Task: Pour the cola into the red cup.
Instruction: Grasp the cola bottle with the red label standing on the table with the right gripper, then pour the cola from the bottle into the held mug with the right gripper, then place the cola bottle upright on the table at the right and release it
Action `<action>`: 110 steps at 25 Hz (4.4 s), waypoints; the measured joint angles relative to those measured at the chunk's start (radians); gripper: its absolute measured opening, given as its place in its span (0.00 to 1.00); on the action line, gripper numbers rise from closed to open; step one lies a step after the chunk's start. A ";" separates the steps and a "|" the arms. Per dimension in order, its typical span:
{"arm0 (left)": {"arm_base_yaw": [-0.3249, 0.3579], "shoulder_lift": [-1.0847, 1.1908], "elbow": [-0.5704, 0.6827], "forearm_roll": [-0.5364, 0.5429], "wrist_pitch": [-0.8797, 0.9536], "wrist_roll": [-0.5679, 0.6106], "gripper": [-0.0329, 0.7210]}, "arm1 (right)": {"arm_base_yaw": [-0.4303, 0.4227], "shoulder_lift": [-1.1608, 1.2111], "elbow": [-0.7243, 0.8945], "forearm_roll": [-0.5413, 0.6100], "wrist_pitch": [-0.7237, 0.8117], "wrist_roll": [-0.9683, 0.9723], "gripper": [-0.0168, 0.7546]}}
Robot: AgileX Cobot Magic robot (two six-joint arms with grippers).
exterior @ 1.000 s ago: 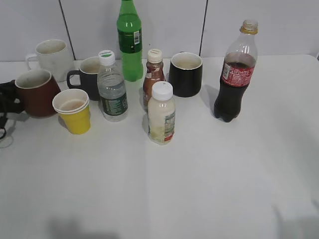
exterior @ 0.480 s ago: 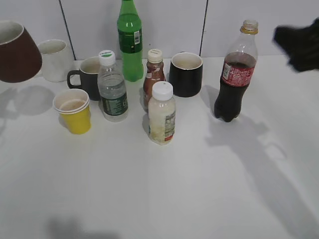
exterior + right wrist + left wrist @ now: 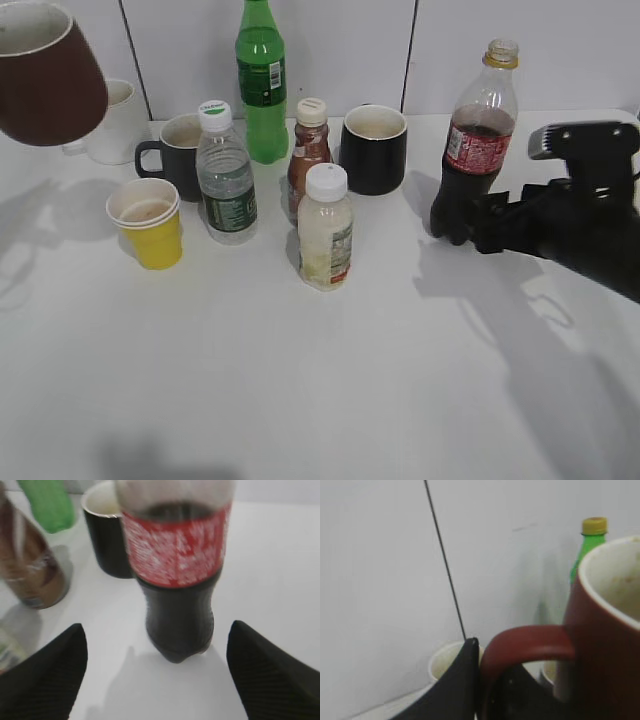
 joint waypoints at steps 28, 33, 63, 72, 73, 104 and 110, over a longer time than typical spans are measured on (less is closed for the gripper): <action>-0.504 -0.135 -0.004 -0.107 0.497 -0.052 0.11 | 0.091 -0.064 -0.307 0.074 0.260 -0.660 0.62; -0.571 -0.097 -0.065 -0.107 0.568 -0.052 0.11 | 0.178 -0.134 -0.314 0.097 0.287 -0.960 0.62; -0.677 -0.035 -0.129 -0.103 0.568 -0.052 0.10 | 0.239 -0.143 -0.352 0.221 0.173 -1.643 0.62; -0.677 -0.035 -0.129 -0.102 0.563 -0.052 0.10 | 0.239 -0.143 -0.352 0.222 0.170 -1.654 0.62; -0.677 -0.035 -0.129 -0.102 0.563 -0.052 0.10 | 0.239 -0.143 -0.352 0.222 0.170 -1.654 0.62; 0.031 0.119 -0.020 -0.143 0.011 0.025 0.10 | -0.024 -0.219 -0.186 -0.218 0.223 -0.028 0.62; 0.065 0.411 -0.088 -0.207 -0.167 0.204 0.10 | -0.024 -0.219 -0.171 -0.246 0.203 -0.007 0.62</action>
